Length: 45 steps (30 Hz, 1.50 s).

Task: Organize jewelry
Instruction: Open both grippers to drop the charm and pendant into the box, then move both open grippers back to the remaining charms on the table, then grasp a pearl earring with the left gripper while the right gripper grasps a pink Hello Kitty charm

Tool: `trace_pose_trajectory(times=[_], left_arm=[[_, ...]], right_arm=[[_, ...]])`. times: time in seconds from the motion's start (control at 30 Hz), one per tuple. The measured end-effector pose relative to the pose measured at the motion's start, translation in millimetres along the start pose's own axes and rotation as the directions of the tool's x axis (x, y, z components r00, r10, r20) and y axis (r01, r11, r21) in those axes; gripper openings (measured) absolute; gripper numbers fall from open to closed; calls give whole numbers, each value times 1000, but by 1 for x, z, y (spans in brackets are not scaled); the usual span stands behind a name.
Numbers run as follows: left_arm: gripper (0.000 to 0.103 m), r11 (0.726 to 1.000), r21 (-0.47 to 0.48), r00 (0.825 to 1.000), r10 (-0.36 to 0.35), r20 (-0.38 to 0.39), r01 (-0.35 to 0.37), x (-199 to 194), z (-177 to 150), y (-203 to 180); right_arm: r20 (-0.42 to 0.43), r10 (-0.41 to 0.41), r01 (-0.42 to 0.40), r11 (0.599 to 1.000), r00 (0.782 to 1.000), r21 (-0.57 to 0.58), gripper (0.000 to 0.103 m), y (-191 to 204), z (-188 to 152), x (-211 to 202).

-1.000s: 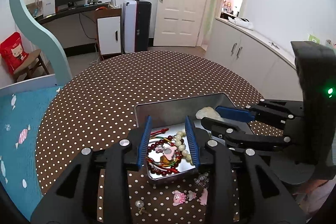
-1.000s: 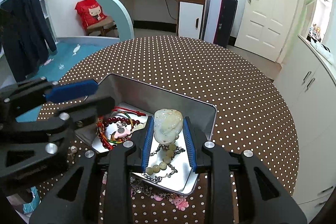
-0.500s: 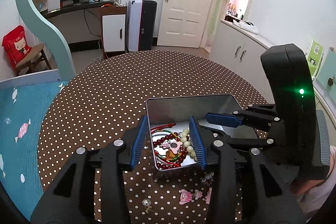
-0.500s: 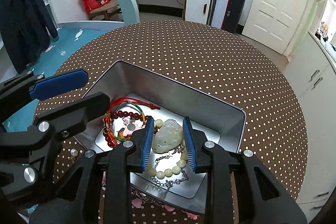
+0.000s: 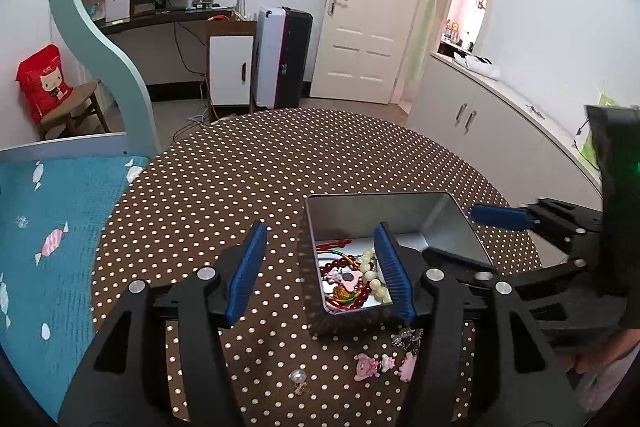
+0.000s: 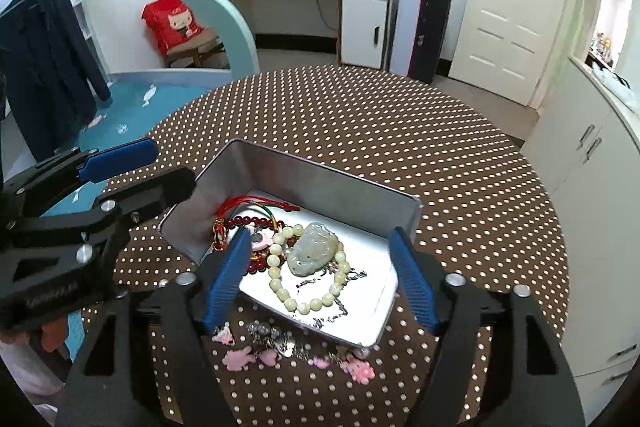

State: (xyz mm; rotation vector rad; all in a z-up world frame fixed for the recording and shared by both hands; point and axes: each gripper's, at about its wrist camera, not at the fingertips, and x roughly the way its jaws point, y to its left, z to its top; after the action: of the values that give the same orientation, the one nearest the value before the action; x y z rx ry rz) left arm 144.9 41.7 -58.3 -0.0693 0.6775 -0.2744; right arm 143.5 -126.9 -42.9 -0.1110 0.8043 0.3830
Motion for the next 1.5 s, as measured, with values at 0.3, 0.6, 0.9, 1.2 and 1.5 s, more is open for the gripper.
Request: trace_pose_trajectory(times=[0.3, 0.6, 0.9, 1.2, 1.5], left_arm=[[82, 998, -30, 998, 58, 33, -57, -32, -12, 15], [90, 993, -57, 994, 105, -10, -105, -49, -45, 28], [73, 997, -56, 994, 55, -100, -60, -29, -75, 29], [38, 998, -23, 984, 62, -167, -67, 2, -88, 22], [10, 997, 40, 984, 66, -164, -60, 12, -91, 3]], right_arm=[[91, -33, 23, 995, 995, 102, 95, -23, -19, -43], [87, -109, 81, 959, 990, 272, 95, -48, -59, -45], [92, -131, 99, 951, 987, 292, 95, -48, -102, -32], [72, -172, 152, 962, 982, 227, 95, -35, -116, -21], [100, -176, 158, 973, 979, 169, 95, -29, -108, -23]])
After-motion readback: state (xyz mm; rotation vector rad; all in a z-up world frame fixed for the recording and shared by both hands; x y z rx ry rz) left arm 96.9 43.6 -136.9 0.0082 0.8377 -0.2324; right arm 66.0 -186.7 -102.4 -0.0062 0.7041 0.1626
